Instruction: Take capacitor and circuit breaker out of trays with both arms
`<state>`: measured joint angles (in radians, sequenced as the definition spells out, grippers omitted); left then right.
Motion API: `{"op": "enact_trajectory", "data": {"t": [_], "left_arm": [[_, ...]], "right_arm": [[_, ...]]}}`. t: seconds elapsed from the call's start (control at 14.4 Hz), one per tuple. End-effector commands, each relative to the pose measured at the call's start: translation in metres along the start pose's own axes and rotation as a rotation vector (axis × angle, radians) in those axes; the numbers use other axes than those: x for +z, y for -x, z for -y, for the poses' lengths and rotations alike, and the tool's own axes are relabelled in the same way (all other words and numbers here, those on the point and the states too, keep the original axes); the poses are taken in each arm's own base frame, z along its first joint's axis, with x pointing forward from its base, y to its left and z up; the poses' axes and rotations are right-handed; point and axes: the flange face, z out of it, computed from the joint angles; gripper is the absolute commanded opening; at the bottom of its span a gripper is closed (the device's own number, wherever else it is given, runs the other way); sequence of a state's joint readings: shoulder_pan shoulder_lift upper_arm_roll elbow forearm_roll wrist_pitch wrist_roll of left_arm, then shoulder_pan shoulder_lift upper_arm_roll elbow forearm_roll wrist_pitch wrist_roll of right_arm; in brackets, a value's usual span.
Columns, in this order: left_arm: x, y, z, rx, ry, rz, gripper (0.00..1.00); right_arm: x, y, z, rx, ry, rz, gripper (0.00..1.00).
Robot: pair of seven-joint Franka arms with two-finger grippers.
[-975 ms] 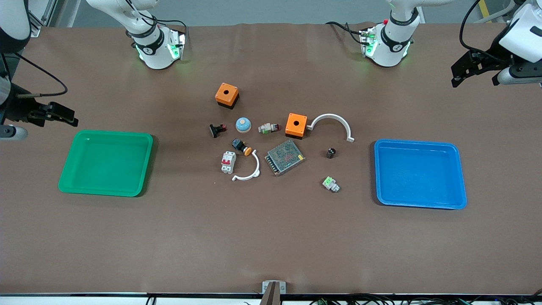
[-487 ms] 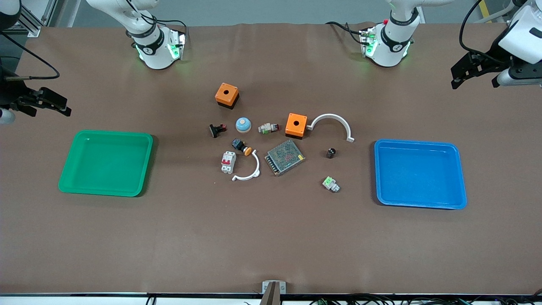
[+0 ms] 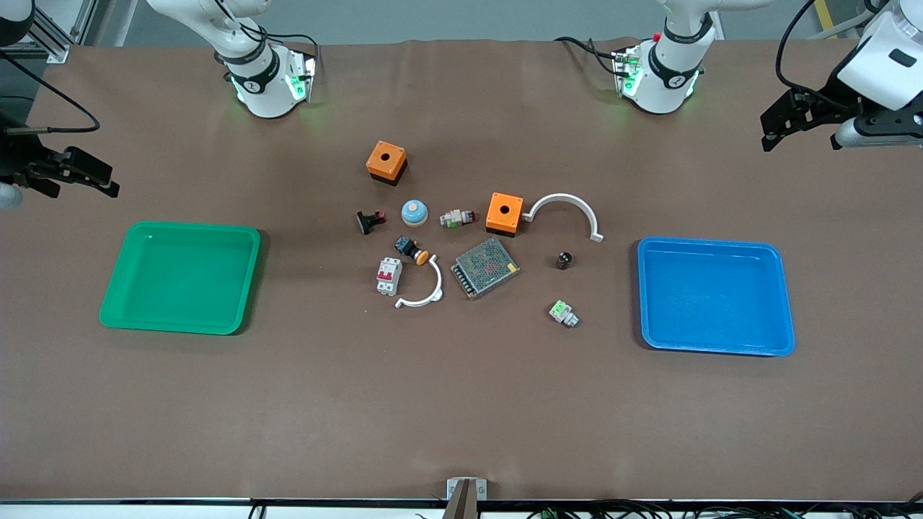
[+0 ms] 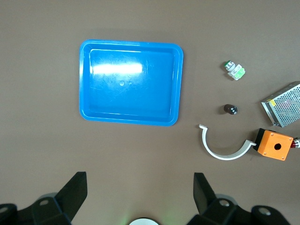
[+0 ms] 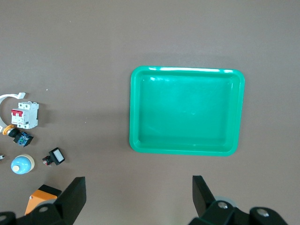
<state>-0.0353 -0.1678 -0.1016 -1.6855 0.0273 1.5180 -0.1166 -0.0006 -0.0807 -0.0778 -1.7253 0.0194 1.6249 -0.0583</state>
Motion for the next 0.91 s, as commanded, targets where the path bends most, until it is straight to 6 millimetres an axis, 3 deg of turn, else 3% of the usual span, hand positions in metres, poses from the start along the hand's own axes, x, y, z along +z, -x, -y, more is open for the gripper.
{"op": "enact_trajectory", "data": {"t": [0.0, 0.35, 0.84], "left_arm": [[-0.007, 0.003, -0.001, 0.018, 0.014, -0.01, 1.0], [-0.019, 0.001, 0.007, 0.001, 0.01, -0.037, 1.0], [-0.014, -0.003, 0.007, -0.002, 0.011, -0.027, 1.0]], "right_arm": [[-0.003, 0.008, -0.003, -0.007, 0.009, -0.025, 1.0], [-0.005, 0.007, -0.005, -0.014, 0.035, -0.033, 1.0], [-0.001, 0.009, -0.003, -0.008, 0.005, -0.018, 1.0]]}}
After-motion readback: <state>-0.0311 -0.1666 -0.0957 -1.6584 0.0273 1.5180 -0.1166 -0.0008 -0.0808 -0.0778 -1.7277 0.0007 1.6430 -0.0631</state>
